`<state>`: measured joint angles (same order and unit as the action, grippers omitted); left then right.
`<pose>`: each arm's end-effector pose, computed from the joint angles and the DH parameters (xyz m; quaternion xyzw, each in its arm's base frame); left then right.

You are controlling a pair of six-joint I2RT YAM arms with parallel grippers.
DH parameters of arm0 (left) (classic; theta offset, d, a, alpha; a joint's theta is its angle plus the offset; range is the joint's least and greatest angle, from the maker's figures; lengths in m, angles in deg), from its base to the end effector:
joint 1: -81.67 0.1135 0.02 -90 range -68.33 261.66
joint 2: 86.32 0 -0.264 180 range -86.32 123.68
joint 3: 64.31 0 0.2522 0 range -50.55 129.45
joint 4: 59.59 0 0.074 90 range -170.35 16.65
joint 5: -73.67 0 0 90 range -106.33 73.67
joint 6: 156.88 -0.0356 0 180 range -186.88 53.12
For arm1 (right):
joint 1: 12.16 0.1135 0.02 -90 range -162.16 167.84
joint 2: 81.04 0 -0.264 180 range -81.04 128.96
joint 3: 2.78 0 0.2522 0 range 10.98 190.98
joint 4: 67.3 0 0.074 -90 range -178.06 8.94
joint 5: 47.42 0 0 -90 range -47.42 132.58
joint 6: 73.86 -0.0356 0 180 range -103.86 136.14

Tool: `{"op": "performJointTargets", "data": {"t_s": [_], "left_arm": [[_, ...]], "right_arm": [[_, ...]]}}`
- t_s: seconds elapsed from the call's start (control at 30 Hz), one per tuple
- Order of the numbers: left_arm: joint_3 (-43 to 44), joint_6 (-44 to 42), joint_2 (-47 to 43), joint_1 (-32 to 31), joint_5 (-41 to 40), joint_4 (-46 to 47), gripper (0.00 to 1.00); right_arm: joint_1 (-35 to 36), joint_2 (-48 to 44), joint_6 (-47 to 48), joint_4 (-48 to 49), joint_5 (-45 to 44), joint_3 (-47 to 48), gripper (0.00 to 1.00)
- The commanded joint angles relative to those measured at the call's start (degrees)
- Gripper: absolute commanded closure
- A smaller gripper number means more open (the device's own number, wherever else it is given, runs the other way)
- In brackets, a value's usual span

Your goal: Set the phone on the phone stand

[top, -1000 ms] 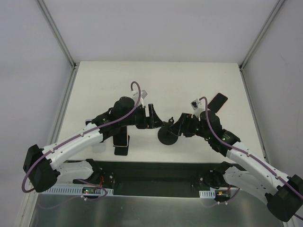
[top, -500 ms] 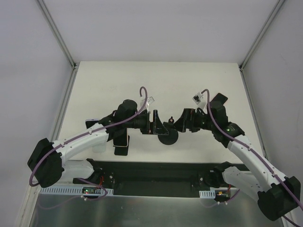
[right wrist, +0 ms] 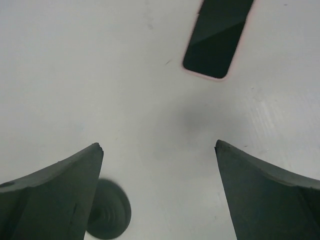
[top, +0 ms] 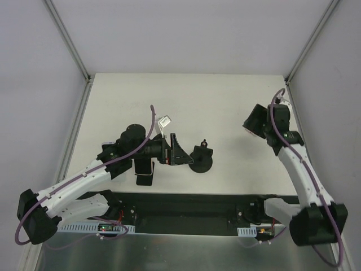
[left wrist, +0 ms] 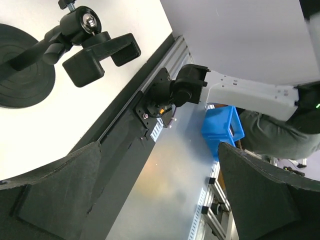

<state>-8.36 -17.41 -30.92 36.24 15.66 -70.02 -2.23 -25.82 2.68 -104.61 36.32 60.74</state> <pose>0.1444 -0.1735 0.3154 0.1513 0.7415 -0.5984 0.2630 0.2121 0.0332 0.3137 0.0542 0.8591 0.0566 0.5057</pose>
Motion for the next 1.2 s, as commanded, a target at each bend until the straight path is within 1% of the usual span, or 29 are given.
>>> {"op": "performJointTargets", "data": {"t_s": [0.0,0.07,0.1,0.17,0.2,0.23,0.33,0.4,0.47,0.6,0.73,0.97,1.17], "left_arm": [[-1.32,-1.66,-4.15,-0.54,-2.28,-3.07,0.01],[-2.11,-1.57,-6.25,-0.54,-3.42,-3.07,0.01],[-2.55,-1.66,-6.79,-0.54,-3.68,-3.07,0.01],[-2.73,-1.75,-7.75,-0.45,-4.04,-4.91,0.01],[-2.73,-1.92,-7.93,-0.45,-3.86,-5.18,0.01],[-2.73,-1.92,-8.02,-0.54,-3.69,-5.44,0.01],[-2.73,-1.84,-8.11,-0.54,-2.98,-5.53,0.01],[-2.91,-1.49,-8.20,-0.54,-2.28,-5.62,0.01],[-3.00,-1.57,-8.72,-1.32,-2.02,-5.44,0.01],[-2.82,-4.20,-10.74,-3.70,0.52,-5.53,0.01],[-3.26,-4.30,-13.29,-4.05,2.55,-5.53,0.01],[-4.05,-4.83,-14.97,-4.58,2.20,-5.53,0.01],[-6.07,-3.34,-17.25,-5.11,-1.31,-5.27,0.01]], "right_arm": [[-8.33,20.64,-5.35,-4.10,-5.97,13.20,0.03],[-9.75,29.20,-3.96,-9.03,-2.46,20.60,0.03],[-9.76,37.42,-2.56,-14.36,-2.00,29.34,0.03],[-10.98,44.85,0.26,-21.68,-1.47,38.61,0.04],[-11.25,49.93,0.79,-25.63,-1.39,41.62,0.04],[-11.25,51.98,1.32,-26.54,-1.04,45.74,0.03],[-11.52,58.49,1.06,-28.74,-0.60,51.29,0.03],[-11.95,62.35,0.10,-31.19,-1.64,53.76,0.03],[-12.39,64.21,-0.61,-32.52,-2.62,56.05,0.04],[-14.76,67.90,-0.34,-32.52,1.95,57.91,0.03],[-15.38,69.58,0.88,-32.08,1.87,58.52,0.03],[-16.00,73.45,1.67,-32.96,0.64,60.63,0.03],[-16.09,77.40,1.68,-33.23,-0.42,62.48,0.03]]}}
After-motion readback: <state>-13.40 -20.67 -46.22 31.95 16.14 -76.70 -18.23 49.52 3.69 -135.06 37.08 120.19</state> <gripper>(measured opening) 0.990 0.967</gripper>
